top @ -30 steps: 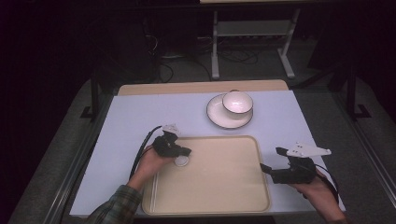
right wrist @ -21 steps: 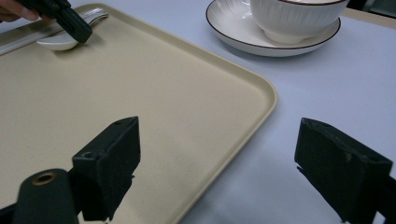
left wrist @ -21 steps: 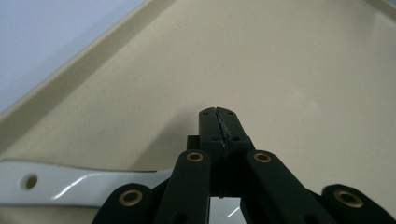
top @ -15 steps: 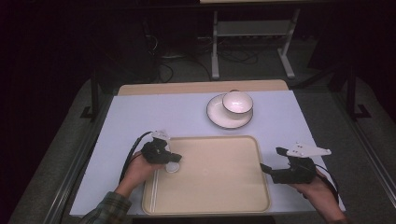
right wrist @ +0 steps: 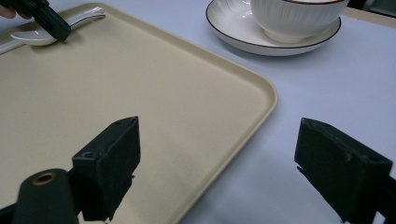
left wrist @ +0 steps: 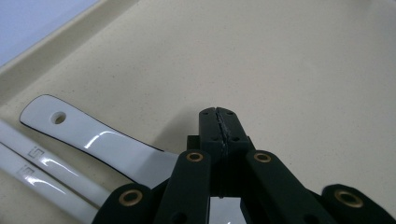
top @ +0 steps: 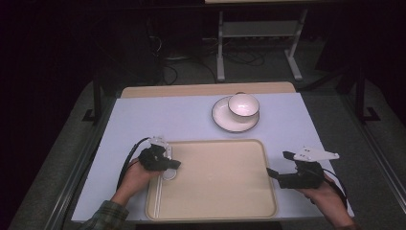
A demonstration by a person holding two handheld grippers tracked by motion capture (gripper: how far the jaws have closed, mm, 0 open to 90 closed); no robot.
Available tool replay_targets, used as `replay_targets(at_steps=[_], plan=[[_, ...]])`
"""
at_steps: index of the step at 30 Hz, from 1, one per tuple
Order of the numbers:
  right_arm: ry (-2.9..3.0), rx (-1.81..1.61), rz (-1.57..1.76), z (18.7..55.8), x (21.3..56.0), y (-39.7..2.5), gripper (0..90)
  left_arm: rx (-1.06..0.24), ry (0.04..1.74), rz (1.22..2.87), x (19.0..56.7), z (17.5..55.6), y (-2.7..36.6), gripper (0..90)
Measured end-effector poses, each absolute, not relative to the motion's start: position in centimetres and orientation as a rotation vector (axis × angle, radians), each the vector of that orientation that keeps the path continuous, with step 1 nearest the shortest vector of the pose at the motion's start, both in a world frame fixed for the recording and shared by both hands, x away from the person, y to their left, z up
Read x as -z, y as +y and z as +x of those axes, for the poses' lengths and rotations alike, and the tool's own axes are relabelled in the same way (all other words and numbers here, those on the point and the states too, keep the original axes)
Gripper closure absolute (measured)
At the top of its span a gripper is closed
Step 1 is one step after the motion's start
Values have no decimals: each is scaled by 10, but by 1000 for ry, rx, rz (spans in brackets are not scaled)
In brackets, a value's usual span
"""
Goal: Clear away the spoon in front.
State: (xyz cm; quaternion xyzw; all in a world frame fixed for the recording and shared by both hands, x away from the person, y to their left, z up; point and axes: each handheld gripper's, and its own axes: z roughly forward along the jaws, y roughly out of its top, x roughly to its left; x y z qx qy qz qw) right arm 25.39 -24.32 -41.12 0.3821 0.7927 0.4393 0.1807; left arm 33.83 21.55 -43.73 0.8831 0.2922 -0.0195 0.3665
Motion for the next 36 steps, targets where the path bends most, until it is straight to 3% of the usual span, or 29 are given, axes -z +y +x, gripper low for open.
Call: replay_targets(at_steps=[4, 21, 30, 36], plan=[[2242, -1237, 1084, 254, 412, -243, 135, 31, 749, 2226, 432, 337, 218, 896], [2251, -1215, 1119, 257, 405, -250, 131, -134, 803, 2067, 408, 314, 252, 374], [2286, -1185, 1157, 267, 398, -254, 125, -191, 827, 2044, 406, 297, 267, 160], [2315, -1182, 1178, 278, 395, -253, 125, -200, 840, 2041, 409, 287, 277, 135]])
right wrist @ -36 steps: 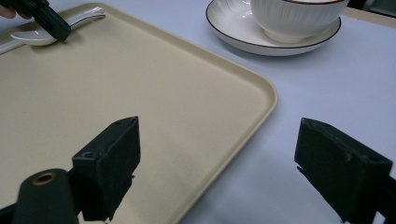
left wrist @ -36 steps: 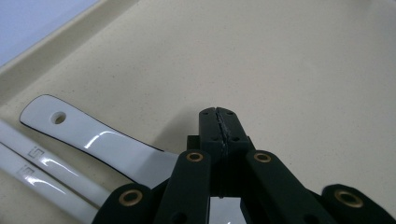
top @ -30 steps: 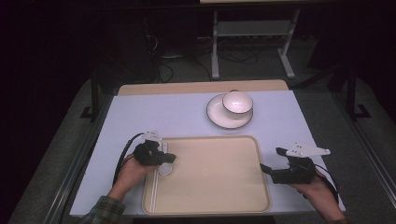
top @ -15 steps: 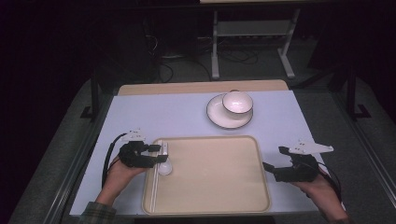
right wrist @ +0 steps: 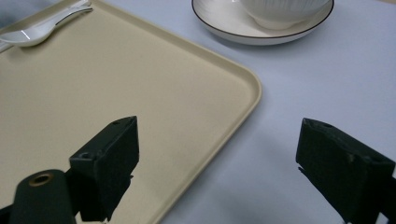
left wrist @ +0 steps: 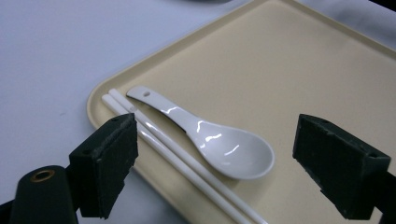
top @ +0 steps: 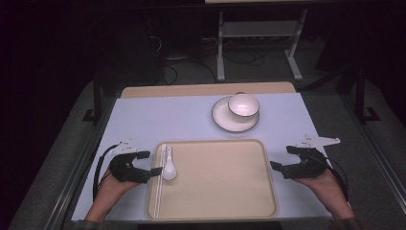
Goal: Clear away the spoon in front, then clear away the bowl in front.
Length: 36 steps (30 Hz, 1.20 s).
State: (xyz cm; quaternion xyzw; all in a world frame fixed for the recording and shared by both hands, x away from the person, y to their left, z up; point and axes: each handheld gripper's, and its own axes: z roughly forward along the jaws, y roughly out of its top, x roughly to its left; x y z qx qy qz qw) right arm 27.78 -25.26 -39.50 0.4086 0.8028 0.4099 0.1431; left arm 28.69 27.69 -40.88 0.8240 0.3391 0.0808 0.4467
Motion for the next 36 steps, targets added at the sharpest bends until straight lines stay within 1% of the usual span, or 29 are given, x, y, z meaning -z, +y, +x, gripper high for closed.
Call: replay_targets(at_steps=[4, 8, 17, 19, 22, 26, 36], plan=[[2307, -1175, 1178, 285, 392, -252, 126, -223, 841, 2061, 410, 280, 281, 135], [2301, -1170, 1191, 293, 390, -252, 126, -227, 855, 2046, 411, 275, 288, 135], [2313, -1148, 1223, 322, 383, -251, 138, -233, 885, 2047, 415, 268, 301, 136], [2320, -1140, 1222, 329, 381, -249, 167, -231, 888, 2048, 416, 267, 301, 136], [2334, -1126, 1235, 341, 377, -245, 176, -234, 891, 2049, 416, 268, 301, 136], [2348, -1114, 1251, 357, 374, -240, 210, -235, 889, 2050, 417, 268, 301, 136], [2384, -1048, 1303, 400, 369, -230, 318, -236, 884, 2058, 418, 268, 302, 136]])
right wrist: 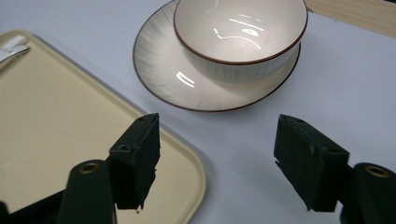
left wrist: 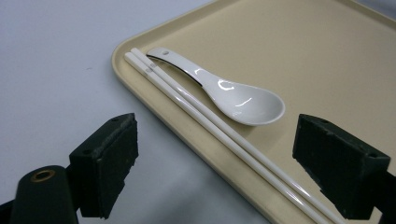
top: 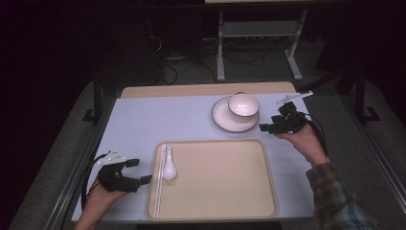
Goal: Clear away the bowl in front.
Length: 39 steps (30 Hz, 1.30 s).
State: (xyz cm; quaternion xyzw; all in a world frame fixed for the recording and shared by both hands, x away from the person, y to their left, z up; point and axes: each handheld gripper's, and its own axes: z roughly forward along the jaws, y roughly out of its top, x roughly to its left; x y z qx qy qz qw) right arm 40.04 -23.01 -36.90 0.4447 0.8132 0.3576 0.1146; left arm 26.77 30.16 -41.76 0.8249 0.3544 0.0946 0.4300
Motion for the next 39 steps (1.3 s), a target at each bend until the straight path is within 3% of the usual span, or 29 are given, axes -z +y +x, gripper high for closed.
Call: replay_targets(at_steps=[14, 39], plan=[[2403, -968, 1371, 458, 357, -219, 483, -236, 877, 2059, 418, 268, 302, 136], [2426, -795, 1587, 535, 384, -213, 549, -239, 859, 2036, 417, 268, 302, 136]])
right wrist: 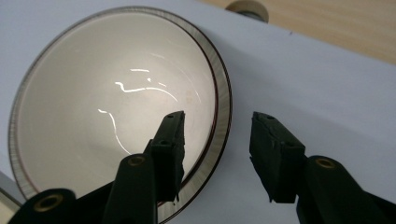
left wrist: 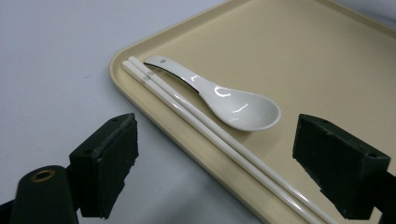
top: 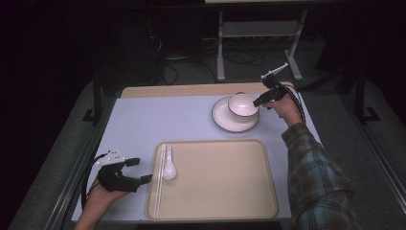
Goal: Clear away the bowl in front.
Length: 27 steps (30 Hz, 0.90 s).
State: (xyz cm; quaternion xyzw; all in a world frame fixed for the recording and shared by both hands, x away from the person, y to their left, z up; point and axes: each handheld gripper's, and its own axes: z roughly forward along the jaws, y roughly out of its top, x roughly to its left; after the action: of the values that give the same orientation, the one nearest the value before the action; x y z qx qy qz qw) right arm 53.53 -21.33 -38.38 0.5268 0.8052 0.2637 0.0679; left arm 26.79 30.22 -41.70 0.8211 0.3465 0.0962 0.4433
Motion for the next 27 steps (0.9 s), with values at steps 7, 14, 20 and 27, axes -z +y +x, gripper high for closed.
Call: replay_targets(at_steps=[7, 14, 20, 27], plan=[[2450, -787, 1608, 542, 391, -204, 677, -234, 857, 2035, 417, 268, 302, 136], [2449, -735, 1616, 544, 396, -199, 769, -227, 855, 2030, 417, 268, 302, 137], [2439, -730, 1608, 545, 396, -196, 828, -228, 854, 2034, 417, 268, 301, 137], [2454, -726, 1607, 545, 395, -194, 834, -227, 855, 2034, 417, 268, 301, 137]])
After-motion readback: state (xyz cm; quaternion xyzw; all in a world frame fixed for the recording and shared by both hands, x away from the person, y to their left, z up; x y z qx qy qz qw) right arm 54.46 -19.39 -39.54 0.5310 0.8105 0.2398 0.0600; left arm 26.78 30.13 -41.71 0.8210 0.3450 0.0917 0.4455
